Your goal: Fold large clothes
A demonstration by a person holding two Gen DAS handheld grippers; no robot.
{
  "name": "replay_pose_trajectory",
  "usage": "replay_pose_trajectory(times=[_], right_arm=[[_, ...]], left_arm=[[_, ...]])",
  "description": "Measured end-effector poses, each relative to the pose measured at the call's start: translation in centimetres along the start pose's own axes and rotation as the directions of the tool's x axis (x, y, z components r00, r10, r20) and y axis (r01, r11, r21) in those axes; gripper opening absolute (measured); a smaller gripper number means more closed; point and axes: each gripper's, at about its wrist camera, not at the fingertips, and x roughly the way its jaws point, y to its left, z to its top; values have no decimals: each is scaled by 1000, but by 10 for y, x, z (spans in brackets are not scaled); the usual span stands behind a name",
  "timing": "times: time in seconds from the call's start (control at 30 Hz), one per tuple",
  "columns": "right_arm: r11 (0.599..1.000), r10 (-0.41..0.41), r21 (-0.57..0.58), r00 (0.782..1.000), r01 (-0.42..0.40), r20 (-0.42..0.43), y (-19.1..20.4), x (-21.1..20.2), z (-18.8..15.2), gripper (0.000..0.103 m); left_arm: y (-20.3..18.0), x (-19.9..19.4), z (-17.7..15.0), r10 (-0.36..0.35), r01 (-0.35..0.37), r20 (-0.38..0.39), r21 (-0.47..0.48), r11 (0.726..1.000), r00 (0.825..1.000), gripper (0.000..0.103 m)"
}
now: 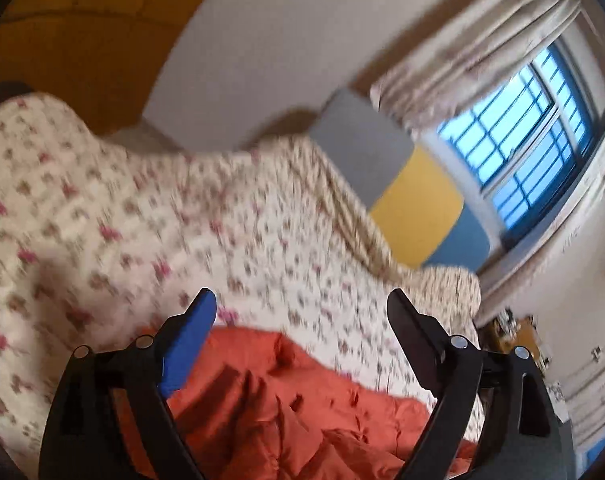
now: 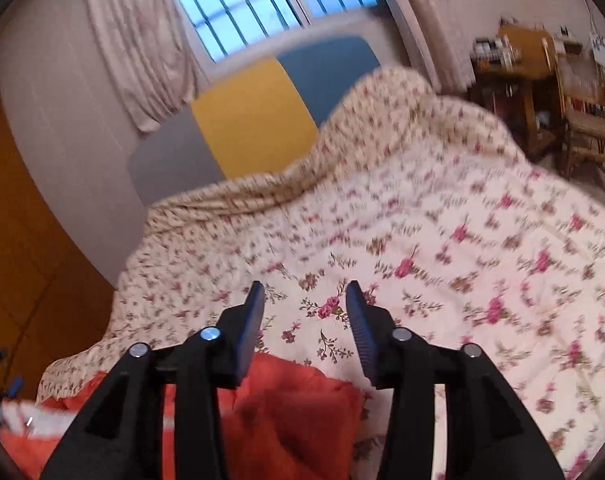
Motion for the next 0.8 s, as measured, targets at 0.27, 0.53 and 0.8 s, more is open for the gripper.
replay_pose_trajectory(times=[0.27,0.53,0.8], right_arm=[[979,112,-162,992,-121,-61,15,-84,-62,56],[995,46,-71,955,-69,-292,-18,-52,-121,82],[954,286,223,836,-201,-469,-44,-8,-144,46]], left_arm=[[2,-93,-65,-15,-30,195,228,973,981,94],[64,-53,-123,124,-117,-18,215,970,992,96],[71,6,-135,31,19,-308,157,987,951,73]])
